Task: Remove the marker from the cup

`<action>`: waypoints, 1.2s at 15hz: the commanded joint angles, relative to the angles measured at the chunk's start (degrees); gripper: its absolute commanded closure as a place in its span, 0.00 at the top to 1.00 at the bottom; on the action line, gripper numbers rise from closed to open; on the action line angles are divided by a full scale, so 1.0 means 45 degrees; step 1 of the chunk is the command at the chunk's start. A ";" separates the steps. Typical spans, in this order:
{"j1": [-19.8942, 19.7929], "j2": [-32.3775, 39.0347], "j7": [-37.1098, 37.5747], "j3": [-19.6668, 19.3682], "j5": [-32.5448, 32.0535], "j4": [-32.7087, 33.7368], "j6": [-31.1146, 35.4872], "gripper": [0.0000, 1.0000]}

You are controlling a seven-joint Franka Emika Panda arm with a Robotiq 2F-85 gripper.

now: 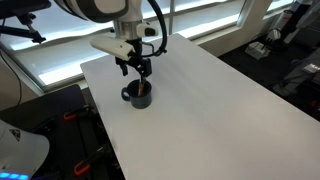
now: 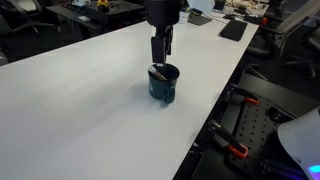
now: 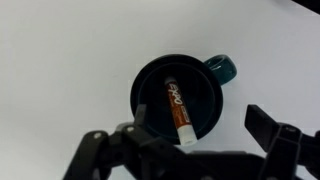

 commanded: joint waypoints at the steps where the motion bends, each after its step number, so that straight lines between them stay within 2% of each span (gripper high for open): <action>1: -0.0268 0.0821 -0.1222 -0.0019 -0.0052 0.0438 0.0542 1.00; 2: -0.0329 0.0975 -0.1428 -0.0028 -0.0067 0.0508 0.0614 0.98; 4: -0.0466 0.1273 -0.1778 -0.0022 0.0030 0.0715 0.0596 0.77; 9: -0.0706 0.1776 -0.2161 0.0004 0.0010 0.1057 0.0564 0.39; 11: -0.0750 0.1942 -0.2146 0.0006 -0.0061 0.1100 0.0680 0.35; 13: -0.0805 0.2053 -0.2339 0.0086 0.0091 0.0986 0.1044 0.37; 14: -0.0830 0.2115 -0.2473 0.0139 0.0172 0.0901 0.1302 0.42; 18: -0.0929 0.2529 -0.2960 0.0317 0.0298 0.0667 0.2388 0.44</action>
